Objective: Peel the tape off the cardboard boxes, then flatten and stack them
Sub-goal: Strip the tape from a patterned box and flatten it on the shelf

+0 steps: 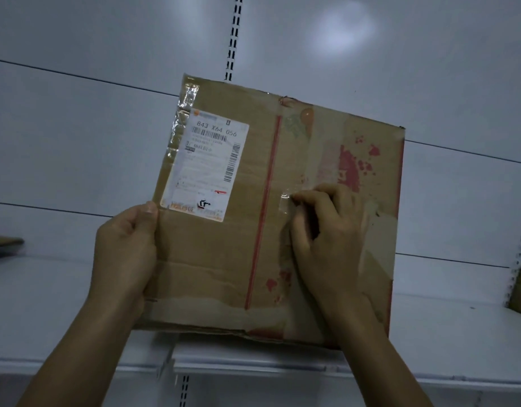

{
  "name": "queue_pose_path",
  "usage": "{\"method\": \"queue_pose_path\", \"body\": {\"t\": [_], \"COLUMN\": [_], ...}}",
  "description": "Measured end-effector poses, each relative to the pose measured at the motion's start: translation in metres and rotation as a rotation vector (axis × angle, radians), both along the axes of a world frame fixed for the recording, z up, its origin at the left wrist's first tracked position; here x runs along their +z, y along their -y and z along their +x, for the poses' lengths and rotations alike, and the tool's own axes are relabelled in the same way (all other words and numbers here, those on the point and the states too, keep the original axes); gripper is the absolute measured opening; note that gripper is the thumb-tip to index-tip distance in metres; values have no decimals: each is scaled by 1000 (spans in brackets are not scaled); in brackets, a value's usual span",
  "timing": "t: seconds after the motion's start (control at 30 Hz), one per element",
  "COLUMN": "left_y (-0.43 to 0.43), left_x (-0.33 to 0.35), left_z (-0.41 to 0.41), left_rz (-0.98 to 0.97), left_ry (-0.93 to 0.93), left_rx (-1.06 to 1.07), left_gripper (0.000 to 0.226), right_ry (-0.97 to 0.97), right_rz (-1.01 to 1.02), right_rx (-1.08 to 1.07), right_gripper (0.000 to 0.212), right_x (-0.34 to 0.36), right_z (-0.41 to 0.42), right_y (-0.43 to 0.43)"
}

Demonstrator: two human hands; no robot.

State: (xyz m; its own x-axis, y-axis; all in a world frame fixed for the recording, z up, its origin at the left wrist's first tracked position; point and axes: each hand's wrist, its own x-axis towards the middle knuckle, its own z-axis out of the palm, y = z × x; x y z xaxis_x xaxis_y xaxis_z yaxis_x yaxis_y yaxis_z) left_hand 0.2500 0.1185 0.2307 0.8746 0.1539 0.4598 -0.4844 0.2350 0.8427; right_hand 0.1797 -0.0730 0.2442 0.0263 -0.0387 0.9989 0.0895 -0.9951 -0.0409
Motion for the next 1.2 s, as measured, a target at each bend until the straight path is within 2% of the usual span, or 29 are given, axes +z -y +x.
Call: {"method": "queue_pose_path", "body": {"t": [0.03,0.07,0.13,0.17,0.23,0.3,0.37,0.4,0.47,0.53,0.6,0.77,0.87,0.97,1.03,1.1,1.13,1.2], "left_y": [2,4,15,26,54,79,94,97,99,99,99,97,95,93,88,83,82,80], "left_x": [-3,-5,-6,-3,10,31,47,52,55,55,54,38,36,31,30,28,28,27], "left_z": [1,1,-4,-5,-3,6,20,25,32,35,36,38,39,38,40,42,43,46], "left_rz": [47,122,395,558,818,958,1030,1054,1052,1030,1015,978,952,926,906,881,870,847], "left_ry": [61,140,403,553,794,905,968,996,1022,1053,1073,1065,1063,1064,1068,1089,1099,1114], "left_rx": [125,280,560,626,610,572,607,633,669,695,704,752,751,735,728,716,709,696], "left_gripper": [20,24,47,53,56,55,57,57,58,58,59,59,58,58,58,56,56,55], "right_ry": [-8,-21,-60,-82,-139,-166,-110,-63,-61,-136,-159,-216,-122,-19,44,-38,-122,-249], "right_rz": [-8,-23,-74,-107,-157,-156,-29,114,466,667,654,470,376,456,639,804,820,790], "right_rx": [10,20,33,39,85,98,-8,-49,25,258,311,172,149,304,479,548,537,541], "right_gripper": [17,19,23,26,30,32,41,50,82,98,95,71,58,50,61,79,86,84], "right_x": [-4,-9,-22,-29,-43,-60,-72,-74,-67,-58,-56,-68,-74,-80,-79,-76,-75,-75], "right_z": [1,2,6,8,11,8,-2,-8,-21,-26,-28,-26,-24,-24,-25,-22,-21,-18], "right_y": [-1,-3,-5,-7,-8,-5,7,14,25,34,39,50,56,52,48,49,50,44]}}
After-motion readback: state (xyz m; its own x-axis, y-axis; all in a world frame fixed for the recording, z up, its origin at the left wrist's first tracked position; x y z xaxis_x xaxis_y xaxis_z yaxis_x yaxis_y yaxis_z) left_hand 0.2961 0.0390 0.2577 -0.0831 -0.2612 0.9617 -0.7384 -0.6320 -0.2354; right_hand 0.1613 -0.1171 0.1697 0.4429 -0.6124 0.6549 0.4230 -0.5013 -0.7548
